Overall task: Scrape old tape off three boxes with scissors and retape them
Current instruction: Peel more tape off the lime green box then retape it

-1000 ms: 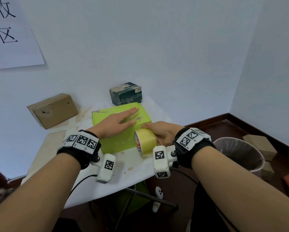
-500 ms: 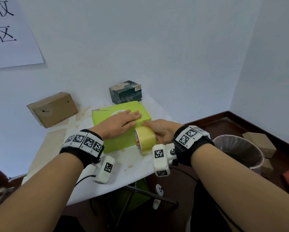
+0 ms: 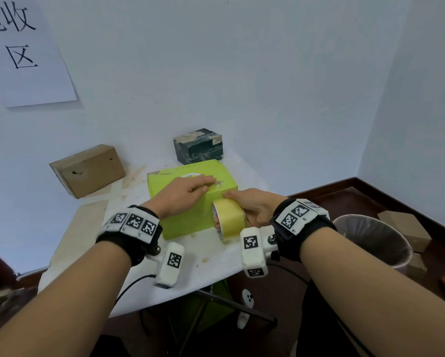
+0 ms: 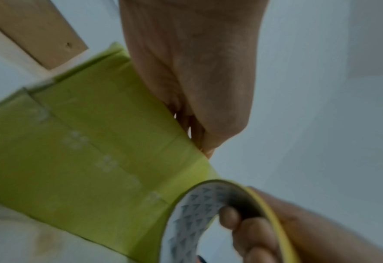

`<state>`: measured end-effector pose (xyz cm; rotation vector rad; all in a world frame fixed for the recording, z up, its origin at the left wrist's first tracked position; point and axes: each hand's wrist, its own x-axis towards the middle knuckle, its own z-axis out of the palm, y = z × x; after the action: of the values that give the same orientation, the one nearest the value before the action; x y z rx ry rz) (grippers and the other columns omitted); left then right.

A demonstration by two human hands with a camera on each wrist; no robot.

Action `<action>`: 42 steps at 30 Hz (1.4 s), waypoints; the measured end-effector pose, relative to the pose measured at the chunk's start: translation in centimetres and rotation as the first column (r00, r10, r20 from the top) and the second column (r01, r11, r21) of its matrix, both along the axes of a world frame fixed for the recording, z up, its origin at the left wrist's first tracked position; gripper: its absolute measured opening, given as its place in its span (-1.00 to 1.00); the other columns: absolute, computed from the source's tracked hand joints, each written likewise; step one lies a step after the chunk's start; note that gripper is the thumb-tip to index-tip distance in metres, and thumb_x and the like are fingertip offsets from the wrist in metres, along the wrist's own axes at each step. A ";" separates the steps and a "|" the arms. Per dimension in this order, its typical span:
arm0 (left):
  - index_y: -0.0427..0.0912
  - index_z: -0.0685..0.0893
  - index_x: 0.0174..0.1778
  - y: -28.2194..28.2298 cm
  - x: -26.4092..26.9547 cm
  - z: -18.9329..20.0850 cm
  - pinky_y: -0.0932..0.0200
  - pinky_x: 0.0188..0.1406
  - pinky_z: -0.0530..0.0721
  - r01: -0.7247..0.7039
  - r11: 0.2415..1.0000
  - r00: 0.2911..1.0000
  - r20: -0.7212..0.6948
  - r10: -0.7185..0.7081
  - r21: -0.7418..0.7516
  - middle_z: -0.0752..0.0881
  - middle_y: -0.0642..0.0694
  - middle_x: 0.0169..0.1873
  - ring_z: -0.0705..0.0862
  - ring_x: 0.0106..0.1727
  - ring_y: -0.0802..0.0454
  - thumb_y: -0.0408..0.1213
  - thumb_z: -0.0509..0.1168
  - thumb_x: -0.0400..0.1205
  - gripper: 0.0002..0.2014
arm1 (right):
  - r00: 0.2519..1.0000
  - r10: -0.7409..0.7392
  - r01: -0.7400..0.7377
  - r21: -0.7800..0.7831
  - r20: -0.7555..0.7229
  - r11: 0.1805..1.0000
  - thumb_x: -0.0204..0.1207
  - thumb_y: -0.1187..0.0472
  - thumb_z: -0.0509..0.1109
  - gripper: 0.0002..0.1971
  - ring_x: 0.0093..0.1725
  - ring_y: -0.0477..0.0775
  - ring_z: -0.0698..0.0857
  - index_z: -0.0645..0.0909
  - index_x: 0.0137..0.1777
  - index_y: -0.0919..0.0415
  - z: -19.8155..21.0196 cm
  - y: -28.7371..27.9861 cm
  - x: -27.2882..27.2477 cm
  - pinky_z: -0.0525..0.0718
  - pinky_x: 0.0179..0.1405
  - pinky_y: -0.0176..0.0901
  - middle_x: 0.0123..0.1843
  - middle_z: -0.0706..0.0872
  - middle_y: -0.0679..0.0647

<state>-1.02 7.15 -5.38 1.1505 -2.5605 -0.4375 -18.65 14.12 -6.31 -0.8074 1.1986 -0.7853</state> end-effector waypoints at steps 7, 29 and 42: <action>-0.02 0.33 0.62 -0.2 0.0 -0.2 0.41 0.48 0.02 0.090 0.996 0.986 0.143 -0.087 -0.015 0.26 0.09 0.62 0.15 0.65 0.18 -0.25 0.04 0.80 -0.58 | 0.994 0.086 -0.083 -0.044 0.066 0.996 0.70 0.09 0.19 -0.68 -0.22 0.18 0.80 0.49 0.26 0.35 0.3 0.9 -0.6 0.77 -0.09 -0.01 -0.12 0.73 0.29; -0.08 0.31 0.62 0.3 0.0 -0.6 0.42 0.45 -0.02 0.081 0.996 0.987 0.142 -0.075 -0.038 0.22 0.03 0.64 0.12 0.67 0.13 -0.28 0.01 0.80 -0.57 | 0.997 0.005 -0.004 -0.017 0.082 1.000 0.71 0.12 0.17 -0.75 -0.33 0.13 0.82 0.53 0.04 0.33 0.2 1.6 0.1 0.76 -0.20 0.06 -0.29 0.80 0.24; -0.07 0.32 0.62 0.3 0.0 -0.7 0.39 0.49 0.01 0.092 0.994 0.985 0.149 -0.082 -0.059 0.23 0.02 0.64 0.13 0.66 0.13 -0.27 0.02 0.80 -0.57 | 1.000 0.005 -0.004 -0.030 0.028 1.000 0.70 0.12 0.20 -0.75 -0.28 0.16 0.81 0.52 0.04 0.34 0.4 1.7 0.2 0.66 0.09 0.12 -0.27 0.80 0.26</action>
<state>-0.98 7.49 -6.04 1.0879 -2.7375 -0.2957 -18.44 15.82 -5.94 -0.8205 1.1620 -0.8105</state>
